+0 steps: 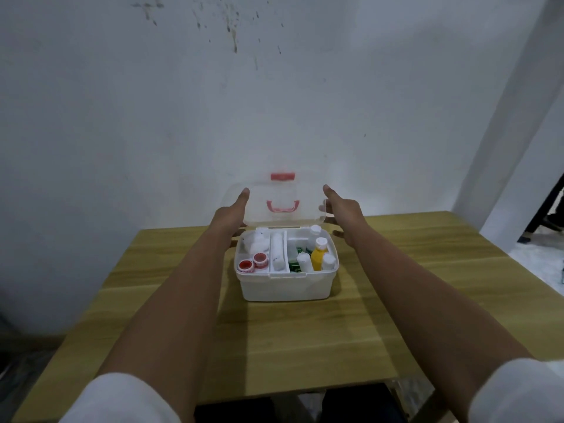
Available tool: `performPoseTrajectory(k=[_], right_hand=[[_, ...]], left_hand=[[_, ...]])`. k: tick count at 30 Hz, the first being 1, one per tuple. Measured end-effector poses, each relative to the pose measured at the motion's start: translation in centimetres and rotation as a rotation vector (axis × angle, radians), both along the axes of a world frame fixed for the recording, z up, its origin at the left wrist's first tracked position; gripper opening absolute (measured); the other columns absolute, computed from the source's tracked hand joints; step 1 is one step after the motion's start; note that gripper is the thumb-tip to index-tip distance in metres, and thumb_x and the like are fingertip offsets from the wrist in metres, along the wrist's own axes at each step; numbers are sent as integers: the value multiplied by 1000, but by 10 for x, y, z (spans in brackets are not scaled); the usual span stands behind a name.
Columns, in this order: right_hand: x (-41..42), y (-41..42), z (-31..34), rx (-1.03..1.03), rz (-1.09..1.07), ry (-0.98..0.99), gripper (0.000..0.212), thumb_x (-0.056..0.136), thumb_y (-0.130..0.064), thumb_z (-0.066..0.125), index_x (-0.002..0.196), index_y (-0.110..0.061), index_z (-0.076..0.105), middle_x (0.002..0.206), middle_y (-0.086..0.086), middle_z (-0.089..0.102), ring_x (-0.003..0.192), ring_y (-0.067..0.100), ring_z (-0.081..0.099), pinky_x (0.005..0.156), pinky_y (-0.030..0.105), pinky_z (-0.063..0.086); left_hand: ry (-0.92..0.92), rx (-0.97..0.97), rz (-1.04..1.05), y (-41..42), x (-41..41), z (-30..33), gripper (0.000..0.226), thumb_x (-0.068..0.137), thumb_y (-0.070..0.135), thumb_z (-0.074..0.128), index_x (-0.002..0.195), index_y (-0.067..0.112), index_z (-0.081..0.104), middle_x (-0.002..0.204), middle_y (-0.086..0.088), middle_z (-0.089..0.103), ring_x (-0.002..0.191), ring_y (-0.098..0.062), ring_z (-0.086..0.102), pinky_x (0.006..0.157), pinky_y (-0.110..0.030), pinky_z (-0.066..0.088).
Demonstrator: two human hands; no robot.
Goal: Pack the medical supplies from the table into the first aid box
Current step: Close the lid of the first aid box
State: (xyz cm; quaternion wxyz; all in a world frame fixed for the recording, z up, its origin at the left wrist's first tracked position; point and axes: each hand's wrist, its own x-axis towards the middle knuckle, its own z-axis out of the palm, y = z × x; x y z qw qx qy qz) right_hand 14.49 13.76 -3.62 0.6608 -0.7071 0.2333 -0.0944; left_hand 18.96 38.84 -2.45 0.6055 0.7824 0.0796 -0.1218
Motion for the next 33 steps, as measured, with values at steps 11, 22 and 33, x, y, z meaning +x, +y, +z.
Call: performPoseTrajectory(k=[11, 22, 33], right_hand=[[-58, 14, 16, -179, -108, -173, 99, 64, -91, 64, 87, 5, 76, 87, 13, 77, 81, 23, 71, 89, 44, 57], [-123, 46, -29, -491, -49, -152, 100, 60, -89, 70, 131, -18, 72, 132, -1, 72, 124, 20, 65, 106, 49, 52], [-134, 59, -48, -520, 23, -232, 89, 66, -65, 87, 141, -25, 61, 133, -4, 64, 119, 18, 60, 100, 44, 56]], left_hand=[[-103, -109, 13, 19, -61, 19, 105, 73, 96, 40, 135, 14, 57, 132, -1, 61, 120, -26, 57, 105, -54, 41], [-254, 82, -145, 20, -118, -23, 75, 100, 61, 49, 157, 14, 39, 154, -7, 50, 91, -11, 60, 96, -40, 42], [-314, -8, -137, 21, -124, -52, 49, 96, 56, 60, 141, 40, 48, 116, 11, 58, 109, -21, 58, 99, -48, 54]])
